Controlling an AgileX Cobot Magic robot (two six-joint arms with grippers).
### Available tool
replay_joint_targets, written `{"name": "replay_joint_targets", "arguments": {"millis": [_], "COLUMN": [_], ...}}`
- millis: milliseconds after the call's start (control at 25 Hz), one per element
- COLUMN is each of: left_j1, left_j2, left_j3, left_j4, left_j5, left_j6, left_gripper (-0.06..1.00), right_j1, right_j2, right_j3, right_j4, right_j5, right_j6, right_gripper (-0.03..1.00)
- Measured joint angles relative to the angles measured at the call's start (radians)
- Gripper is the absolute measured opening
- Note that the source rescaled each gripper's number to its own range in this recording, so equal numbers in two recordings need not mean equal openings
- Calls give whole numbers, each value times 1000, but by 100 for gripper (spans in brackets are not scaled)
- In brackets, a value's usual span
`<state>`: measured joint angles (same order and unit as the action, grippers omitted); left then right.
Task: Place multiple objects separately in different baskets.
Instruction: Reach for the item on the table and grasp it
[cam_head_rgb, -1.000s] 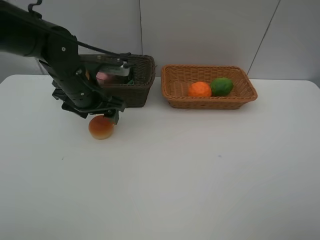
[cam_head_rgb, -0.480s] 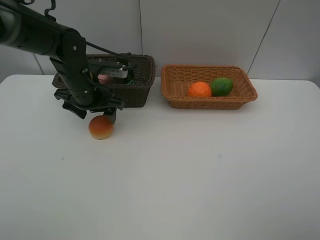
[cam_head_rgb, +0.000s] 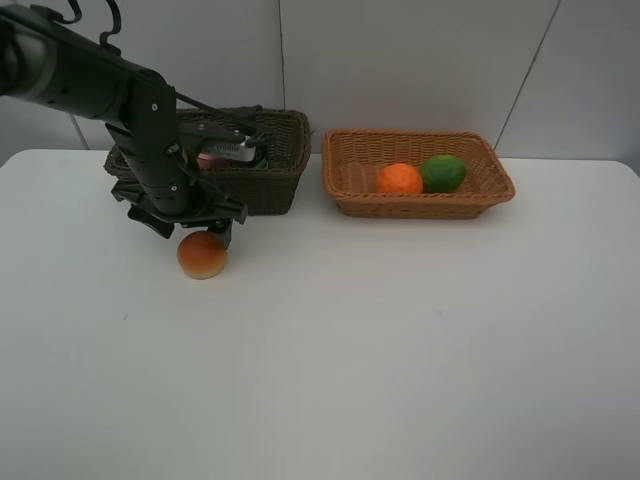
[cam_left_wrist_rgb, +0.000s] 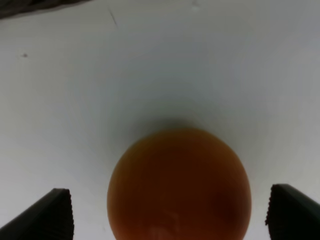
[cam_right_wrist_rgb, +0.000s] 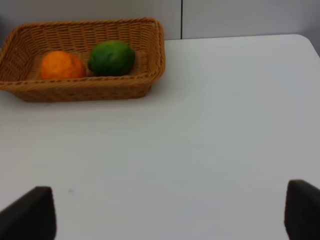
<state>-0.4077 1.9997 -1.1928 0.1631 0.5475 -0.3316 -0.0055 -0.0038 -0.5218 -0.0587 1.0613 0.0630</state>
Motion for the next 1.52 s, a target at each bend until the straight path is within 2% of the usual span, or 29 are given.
{"name": "replay_joint_targets", "arguments": {"millis": [960, 1040, 1160, 1520], "left_j1": [9, 9, 9, 9], "left_j2": [108, 109, 110, 110], "left_j3": [0, 0, 0, 0], "left_j4": [-9, -12, -12, -12], "left_j5": [-64, -66, -66, -67], "left_j6": [9, 9, 9, 8], "left_gripper": [99, 94, 75, 75], "right_j1": [0, 0, 0, 0], "right_j2": [0, 0, 0, 0], "right_j3": [0, 0, 0, 0], "right_j4": [0, 0, 0, 0], "right_j5": [0, 0, 0, 0], "right_j6": [0, 0, 0, 0], "right_gripper": [97, 97, 97, 97]}}
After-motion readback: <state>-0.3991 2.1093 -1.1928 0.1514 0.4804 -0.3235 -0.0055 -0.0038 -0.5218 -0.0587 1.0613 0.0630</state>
